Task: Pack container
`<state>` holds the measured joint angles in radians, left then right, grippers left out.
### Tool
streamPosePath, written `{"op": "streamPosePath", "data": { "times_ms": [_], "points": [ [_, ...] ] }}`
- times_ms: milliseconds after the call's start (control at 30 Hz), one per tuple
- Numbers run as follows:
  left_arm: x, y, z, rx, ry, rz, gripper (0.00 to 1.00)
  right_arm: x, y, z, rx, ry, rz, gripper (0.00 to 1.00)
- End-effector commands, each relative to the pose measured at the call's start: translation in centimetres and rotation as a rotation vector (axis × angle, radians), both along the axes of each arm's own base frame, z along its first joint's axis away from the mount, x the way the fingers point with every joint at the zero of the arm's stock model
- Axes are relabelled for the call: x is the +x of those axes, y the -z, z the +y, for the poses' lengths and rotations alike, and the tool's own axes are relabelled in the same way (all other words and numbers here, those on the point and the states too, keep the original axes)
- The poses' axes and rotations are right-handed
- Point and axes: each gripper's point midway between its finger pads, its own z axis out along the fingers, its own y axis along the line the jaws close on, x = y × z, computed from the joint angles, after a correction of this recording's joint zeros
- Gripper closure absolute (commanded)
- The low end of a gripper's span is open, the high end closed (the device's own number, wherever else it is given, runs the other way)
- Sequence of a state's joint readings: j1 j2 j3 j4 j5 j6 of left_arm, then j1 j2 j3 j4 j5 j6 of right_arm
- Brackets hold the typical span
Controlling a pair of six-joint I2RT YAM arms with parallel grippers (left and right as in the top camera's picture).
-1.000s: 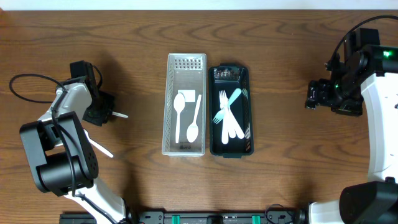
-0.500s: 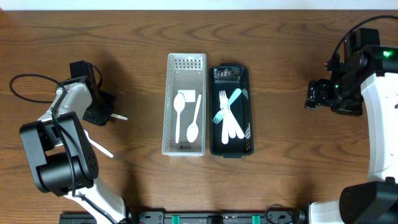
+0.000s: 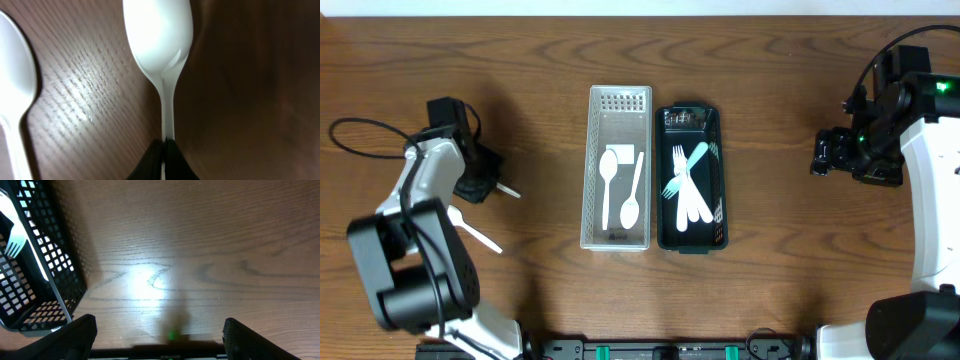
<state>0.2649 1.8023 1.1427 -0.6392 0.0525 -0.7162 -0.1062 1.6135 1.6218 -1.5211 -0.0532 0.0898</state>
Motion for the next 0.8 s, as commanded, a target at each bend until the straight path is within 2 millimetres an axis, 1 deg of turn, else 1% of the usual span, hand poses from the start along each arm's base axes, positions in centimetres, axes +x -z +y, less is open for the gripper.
{"op": "streamPosePath", "data": {
  "times_ms": [0,67,200,333,500,600,767],
  "points": [
    [0.3,-2.6,0.4,0.041,0.049,-0.062,0.94,0.0,0.1,0.3,0.003,-0.025,0.001,0.16],
    [0.3,-3.5,0.3,0.047,0.057,-0.078,0.94,0.0,0.1,0.3,0.003,-0.026,0.001,0.16],
    [0.0,-4.6,0.0,0.055,0.079,-0.091,0.94,0.0,0.1,0.3,0.003,-0.025,0.001,0.16],
    [-0.1,-5.5,-1.2,0.061,0.133,-0.102,0.94,0.0,0.1,0.3,0.002,-0.025,-0.002,0.17],
    [0.2,-6.5,-4.0,0.072,0.253,-0.117,0.94,0.0,0.1,0.3,0.002,-0.025,-0.001,0.17],
    [0.2,-7.1,-6.2,0.078,0.345,-0.126,0.94,0.0,0.1,0.3,0.002,-0.025,-0.001,0.17],
    [0.2,-8.7,-10.0,0.097,0.514,-0.169,0.94,0.0,0.1,0.3,0.002,-0.025,-0.001,0.17]
  ]
}}
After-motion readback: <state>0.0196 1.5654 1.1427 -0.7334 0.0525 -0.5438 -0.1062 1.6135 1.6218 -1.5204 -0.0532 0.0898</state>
